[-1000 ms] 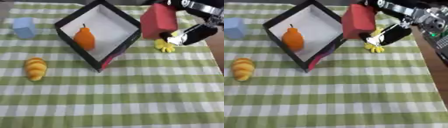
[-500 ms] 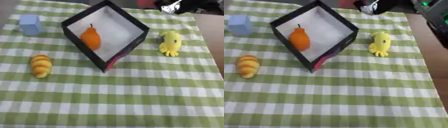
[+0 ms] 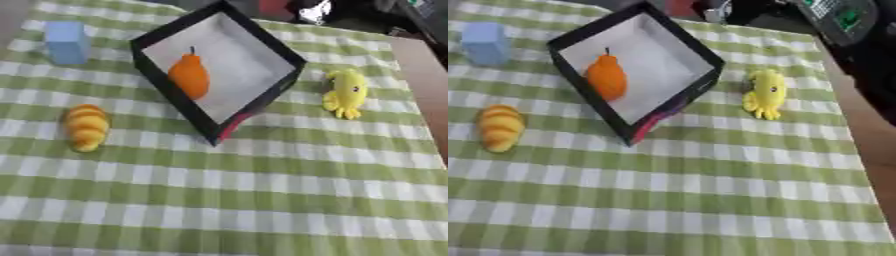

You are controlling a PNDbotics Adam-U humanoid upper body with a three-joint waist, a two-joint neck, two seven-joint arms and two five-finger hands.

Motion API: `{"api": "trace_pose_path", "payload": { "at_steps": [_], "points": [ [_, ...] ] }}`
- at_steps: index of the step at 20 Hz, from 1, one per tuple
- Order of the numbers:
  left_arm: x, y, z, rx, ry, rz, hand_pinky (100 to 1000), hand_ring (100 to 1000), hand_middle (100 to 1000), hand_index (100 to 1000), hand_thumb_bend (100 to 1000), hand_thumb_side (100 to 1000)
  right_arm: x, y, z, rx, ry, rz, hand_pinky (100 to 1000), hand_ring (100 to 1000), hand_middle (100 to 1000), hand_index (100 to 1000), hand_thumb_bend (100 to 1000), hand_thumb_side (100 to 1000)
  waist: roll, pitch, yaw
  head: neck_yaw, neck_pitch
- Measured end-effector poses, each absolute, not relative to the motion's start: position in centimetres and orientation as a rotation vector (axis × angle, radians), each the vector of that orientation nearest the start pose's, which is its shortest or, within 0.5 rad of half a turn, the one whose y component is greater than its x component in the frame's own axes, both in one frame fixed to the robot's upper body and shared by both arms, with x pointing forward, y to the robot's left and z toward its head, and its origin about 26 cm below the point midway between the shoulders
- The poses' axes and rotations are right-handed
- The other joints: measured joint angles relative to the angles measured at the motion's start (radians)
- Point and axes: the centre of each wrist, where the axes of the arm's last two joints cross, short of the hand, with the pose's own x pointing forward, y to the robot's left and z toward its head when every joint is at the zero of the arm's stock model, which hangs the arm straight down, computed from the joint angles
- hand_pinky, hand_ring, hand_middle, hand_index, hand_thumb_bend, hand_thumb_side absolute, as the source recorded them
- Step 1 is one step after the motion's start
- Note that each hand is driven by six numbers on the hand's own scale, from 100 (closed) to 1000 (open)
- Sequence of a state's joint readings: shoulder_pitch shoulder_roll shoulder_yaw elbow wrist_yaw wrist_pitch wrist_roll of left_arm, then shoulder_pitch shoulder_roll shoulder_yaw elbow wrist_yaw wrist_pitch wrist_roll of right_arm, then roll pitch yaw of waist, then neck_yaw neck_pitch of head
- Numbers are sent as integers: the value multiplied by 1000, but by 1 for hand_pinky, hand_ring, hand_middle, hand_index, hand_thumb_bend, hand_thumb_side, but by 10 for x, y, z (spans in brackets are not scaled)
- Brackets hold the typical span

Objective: Pick up objects on the table and place them in the box.

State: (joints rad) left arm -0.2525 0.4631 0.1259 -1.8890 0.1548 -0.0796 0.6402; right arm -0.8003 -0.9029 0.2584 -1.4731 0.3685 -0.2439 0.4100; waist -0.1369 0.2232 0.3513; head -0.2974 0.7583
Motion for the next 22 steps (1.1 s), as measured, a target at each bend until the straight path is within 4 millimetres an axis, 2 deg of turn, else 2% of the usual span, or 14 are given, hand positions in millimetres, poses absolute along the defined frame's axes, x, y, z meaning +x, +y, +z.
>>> {"api": "trace_pose_path", "payload": {
  "at_steps": [13,22],
  "points": [
    [304,322,205,633,-2337,453,774,762,817,748,450,504,420,-311,269,-849,-1666,1722,673,553,424,555,100,263,-8,0,33,-50,6],
    [304,321,208,648,-2351,450,774,761,814,748,450,505,429,-308,252,-842,-1620,1734,669,548,420,553,100,257,-8,0,33,-62,6]
  ]
}}
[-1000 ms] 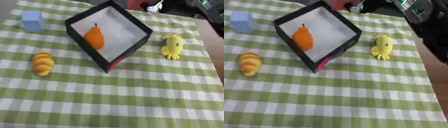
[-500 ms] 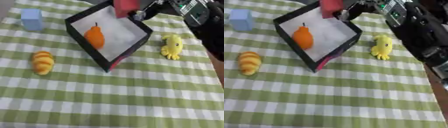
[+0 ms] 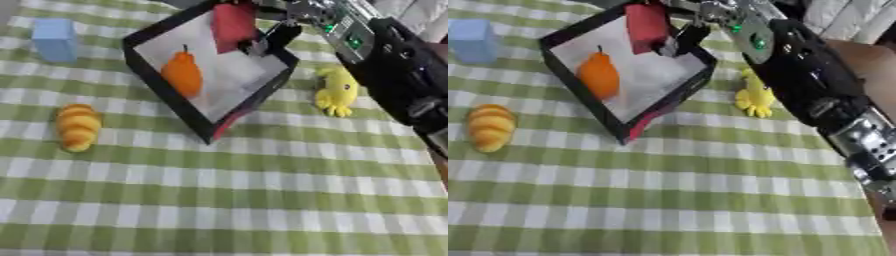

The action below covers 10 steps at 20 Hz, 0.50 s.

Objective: Pick up objects on the table and place them in the box.

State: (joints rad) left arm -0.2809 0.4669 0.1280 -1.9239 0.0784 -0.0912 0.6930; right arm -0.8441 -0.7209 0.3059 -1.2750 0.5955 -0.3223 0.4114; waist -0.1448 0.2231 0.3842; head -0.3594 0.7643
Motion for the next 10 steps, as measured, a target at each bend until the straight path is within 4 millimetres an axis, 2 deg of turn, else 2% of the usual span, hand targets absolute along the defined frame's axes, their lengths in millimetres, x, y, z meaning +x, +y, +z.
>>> {"api": "trace_pose_path", "payload": {
  "at_steps": [6,10],
  "points": [
    [304,319,211,642,-2366,449,775,761,812,748,451,503,433,-304,244,-826,-1603,1738,677,557,430,566,100,261,0,0,7,-14,0],
    [304,318,212,642,-2371,446,775,760,811,748,451,504,434,-303,237,-814,-1586,1750,706,594,465,614,100,278,-5,0,12,-23,0]
  ]
}}
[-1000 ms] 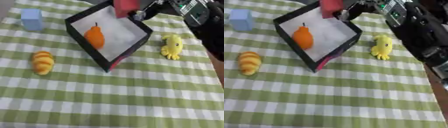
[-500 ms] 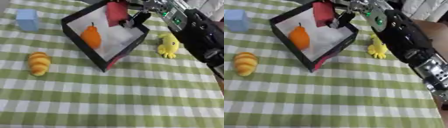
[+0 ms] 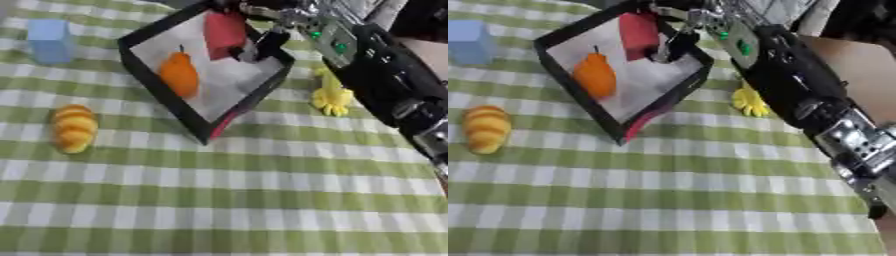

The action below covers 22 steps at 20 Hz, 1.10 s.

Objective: Pick up objects on the table and place them in the box.

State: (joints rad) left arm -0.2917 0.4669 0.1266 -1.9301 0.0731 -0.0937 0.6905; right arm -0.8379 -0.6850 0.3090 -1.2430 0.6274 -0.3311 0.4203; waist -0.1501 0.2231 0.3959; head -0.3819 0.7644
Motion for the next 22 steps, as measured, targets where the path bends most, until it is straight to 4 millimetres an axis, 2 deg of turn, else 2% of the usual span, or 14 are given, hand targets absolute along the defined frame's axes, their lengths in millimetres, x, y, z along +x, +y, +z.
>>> {"api": "trace_pose_path", "payload": {
  "at_steps": [7,10,12,15,16,17,18,22],
  "points": [
    [305,317,215,635,-2383,444,774,759,807,746,449,505,434,-301,230,-793,-1558,1793,728,651,512,705,100,294,-1,1,0,-20,0],
    [304,317,215,633,-2386,444,774,759,806,746,448,505,434,-300,229,-792,-1546,1804,745,703,554,829,121,319,-1,1,0,-27,0],
    [304,317,215,633,-2386,444,774,759,806,746,448,505,434,-300,226,-787,-1537,1811,781,762,611,910,190,345,-1,1,0,-29,0],
    [304,317,215,633,-2386,443,774,759,806,746,448,506,434,-302,226,-789,-1526,1818,870,876,772,961,276,354,-1,1,0,-33,0],
    [304,317,215,633,-2385,442,774,759,806,746,448,506,434,-302,226,-789,-1527,1819,870,876,772,961,276,354,-1,1,0,-34,0],
    [304,317,215,632,-2385,441,774,759,806,746,449,506,434,-303,226,-789,-1528,1818,920,926,857,991,362,391,-1,1,0,-35,0],
    [304,317,215,632,-2385,441,774,759,806,746,449,506,434,-303,227,-791,-1529,1815,924,929,867,994,375,418,-1,1,0,-35,0],
    [304,317,215,632,-2383,439,775,759,807,748,451,505,434,-305,228,-766,-1538,1781,939,934,884,996,317,554,-1,1,0,-37,0]
  ]
}}
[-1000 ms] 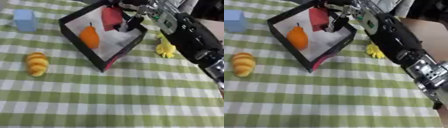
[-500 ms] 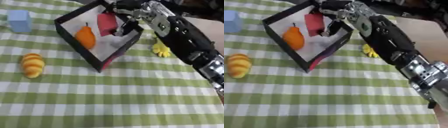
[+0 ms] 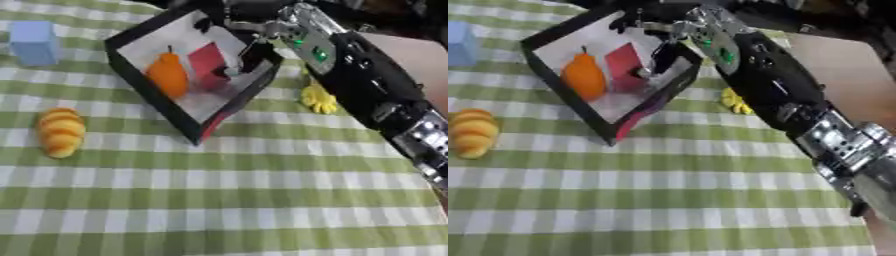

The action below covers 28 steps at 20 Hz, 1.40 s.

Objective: Pick up objects on the table and place them in the box.

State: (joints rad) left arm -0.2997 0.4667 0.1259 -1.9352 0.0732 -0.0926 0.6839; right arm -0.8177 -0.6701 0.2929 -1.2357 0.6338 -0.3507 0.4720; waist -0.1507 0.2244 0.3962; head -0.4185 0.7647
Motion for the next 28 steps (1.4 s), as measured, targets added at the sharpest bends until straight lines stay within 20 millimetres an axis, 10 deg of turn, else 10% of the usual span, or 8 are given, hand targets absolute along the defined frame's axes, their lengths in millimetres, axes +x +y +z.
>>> {"api": "trace_pose_path", "payload": {
  "at_steps": [8,16,28],
  "points": [
    [304,317,215,631,-2383,438,777,759,807,748,456,501,430,-313,222,-720,-1529,1708,951,936,895,1000,329,583,0,0,1,-7,0],
    [303,318,212,638,-2370,438,778,760,808,749,456,497,419,-324,236,-695,-1624,1594,907,894,845,988,130,325,0,0,-19,0,0],
    [300,326,202,687,-2333,479,776,759,810,749,455,501,333,-389,280,-589,-1777,1419,872,835,807,930,100,121,1,-1,-86,70,0]
  ]
}}
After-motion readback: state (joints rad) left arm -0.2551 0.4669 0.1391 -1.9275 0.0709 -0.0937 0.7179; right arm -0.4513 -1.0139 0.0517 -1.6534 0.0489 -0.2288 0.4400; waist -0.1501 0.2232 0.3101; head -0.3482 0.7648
